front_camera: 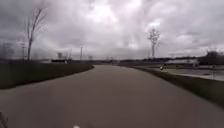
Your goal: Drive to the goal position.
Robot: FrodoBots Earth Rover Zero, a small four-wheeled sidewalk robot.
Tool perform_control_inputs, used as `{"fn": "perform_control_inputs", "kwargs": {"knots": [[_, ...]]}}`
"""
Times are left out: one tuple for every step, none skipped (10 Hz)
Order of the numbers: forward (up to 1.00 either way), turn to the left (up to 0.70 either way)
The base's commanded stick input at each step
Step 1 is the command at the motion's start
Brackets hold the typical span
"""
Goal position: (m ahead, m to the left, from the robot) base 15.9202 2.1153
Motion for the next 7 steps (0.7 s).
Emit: {"fn": "perform_control_inputs", "kwargs": {"knots": [[1.0,0.0],[1.0,0.0],[1.0,0.0],[1.0,0.0],[1.0,0.0],[1.0,0.0],[1.0,0.0]]}}
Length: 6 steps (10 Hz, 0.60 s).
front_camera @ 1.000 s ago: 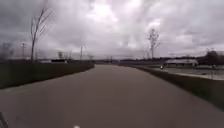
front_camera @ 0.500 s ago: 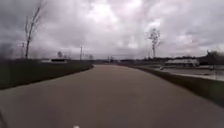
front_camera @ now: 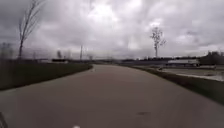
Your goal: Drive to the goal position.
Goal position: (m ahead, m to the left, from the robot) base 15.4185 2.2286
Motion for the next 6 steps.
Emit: {"fn": "perform_control_inputs", "kwargs": {"knots": [[1.0,0.0],[1.0,0.0],[1.0,0.0],[1.0,0.0],[1.0,0.0],[1.0,0.0]]}}
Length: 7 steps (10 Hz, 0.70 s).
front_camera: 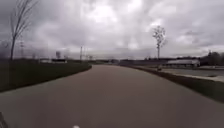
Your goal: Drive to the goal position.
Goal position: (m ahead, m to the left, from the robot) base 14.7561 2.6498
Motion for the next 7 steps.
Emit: {"fn": "perform_control_inputs", "kwargs": {"knots": [[1.0,0.0],[1.0,0.0],[1.0,0.0],[1.0,0.0],[1.0,0.0],[1.0,0.0],[1.0,0.0]]}}
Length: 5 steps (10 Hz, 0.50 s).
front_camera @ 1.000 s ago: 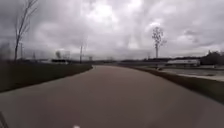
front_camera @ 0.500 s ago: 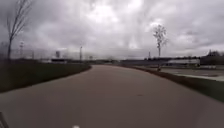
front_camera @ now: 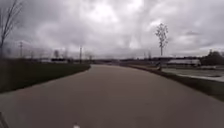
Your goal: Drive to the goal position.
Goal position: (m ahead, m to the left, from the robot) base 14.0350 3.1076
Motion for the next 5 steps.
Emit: {"fn": "perform_control_inputs", "kwargs": {"knots": [[1.0,0.0],[1.0,0.0],[1.0,0.0],[1.0,-0.28],[1.0,-0.4]]}}
